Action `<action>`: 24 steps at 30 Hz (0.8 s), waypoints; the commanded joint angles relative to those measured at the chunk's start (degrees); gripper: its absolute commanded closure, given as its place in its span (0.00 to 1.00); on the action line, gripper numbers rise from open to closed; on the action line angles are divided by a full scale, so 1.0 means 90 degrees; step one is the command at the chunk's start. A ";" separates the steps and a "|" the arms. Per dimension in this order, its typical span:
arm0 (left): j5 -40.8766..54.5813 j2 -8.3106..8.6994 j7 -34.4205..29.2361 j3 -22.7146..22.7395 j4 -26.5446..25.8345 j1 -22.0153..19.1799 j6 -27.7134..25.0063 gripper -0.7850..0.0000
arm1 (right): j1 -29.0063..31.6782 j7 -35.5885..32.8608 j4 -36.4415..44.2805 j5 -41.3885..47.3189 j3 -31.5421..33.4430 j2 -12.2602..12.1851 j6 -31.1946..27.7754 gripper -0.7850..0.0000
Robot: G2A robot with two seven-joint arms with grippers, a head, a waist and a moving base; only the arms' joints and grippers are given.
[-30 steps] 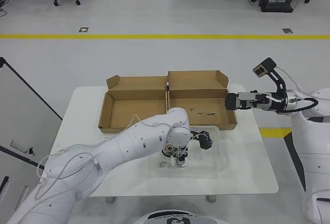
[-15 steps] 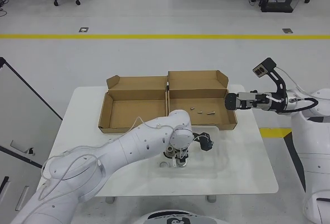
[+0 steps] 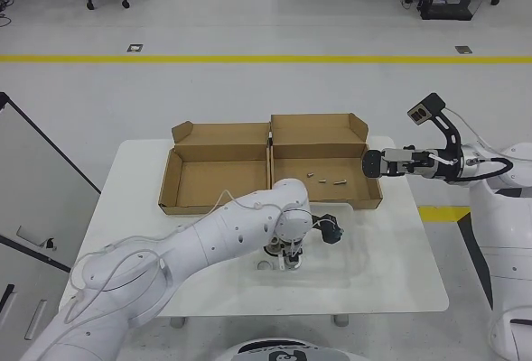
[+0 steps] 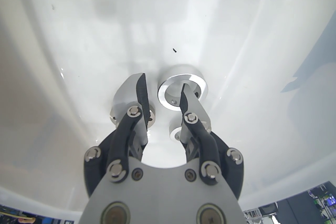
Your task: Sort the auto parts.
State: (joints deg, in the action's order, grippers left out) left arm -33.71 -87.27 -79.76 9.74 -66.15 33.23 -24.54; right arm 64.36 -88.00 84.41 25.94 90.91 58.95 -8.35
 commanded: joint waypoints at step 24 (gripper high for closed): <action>0.0712 0.0066 0.0227 0.0137 0.0033 -0.0568 -0.0225 1.00 | 0.0000 0.0000 0.0000 0.0000 0.0000 0.0000 0.0000 0.00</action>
State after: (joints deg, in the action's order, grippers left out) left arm -27.65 -87.14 -77.79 10.70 -65.13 28.46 -26.50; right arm 64.36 -88.00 84.41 25.94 90.91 58.95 -8.35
